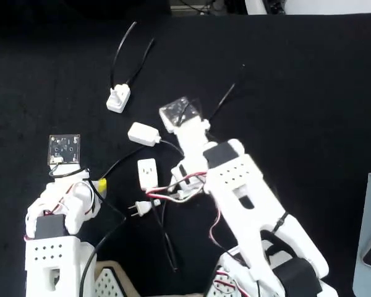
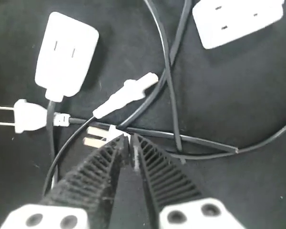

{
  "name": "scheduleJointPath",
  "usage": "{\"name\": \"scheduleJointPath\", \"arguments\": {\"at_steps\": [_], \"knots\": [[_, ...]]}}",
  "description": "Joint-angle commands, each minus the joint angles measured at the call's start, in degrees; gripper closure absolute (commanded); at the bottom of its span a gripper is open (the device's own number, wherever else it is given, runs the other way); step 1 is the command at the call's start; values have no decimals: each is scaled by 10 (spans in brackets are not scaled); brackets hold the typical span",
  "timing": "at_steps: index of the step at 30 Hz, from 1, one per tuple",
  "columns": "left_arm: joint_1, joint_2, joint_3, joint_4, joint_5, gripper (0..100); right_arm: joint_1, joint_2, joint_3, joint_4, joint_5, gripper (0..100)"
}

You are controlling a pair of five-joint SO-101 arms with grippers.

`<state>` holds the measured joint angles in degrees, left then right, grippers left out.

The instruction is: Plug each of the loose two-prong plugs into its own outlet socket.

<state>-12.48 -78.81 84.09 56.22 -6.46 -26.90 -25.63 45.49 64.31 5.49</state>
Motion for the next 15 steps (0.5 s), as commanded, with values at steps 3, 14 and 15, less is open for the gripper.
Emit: {"name": "scheduleJointPath", "arguments": {"at_steps": [3, 14, 15], "knots": [[-6, -6, -6, -11, -4, 762, -47, -19, -18, 9, -89, 983], [-6, -6, -6, -11, -4, 762, -55, -15, -88, 173, -306, 737], [-6, -6, -6, -11, -4, 762, -55, -9, -88, 178, -314, 713]]}}
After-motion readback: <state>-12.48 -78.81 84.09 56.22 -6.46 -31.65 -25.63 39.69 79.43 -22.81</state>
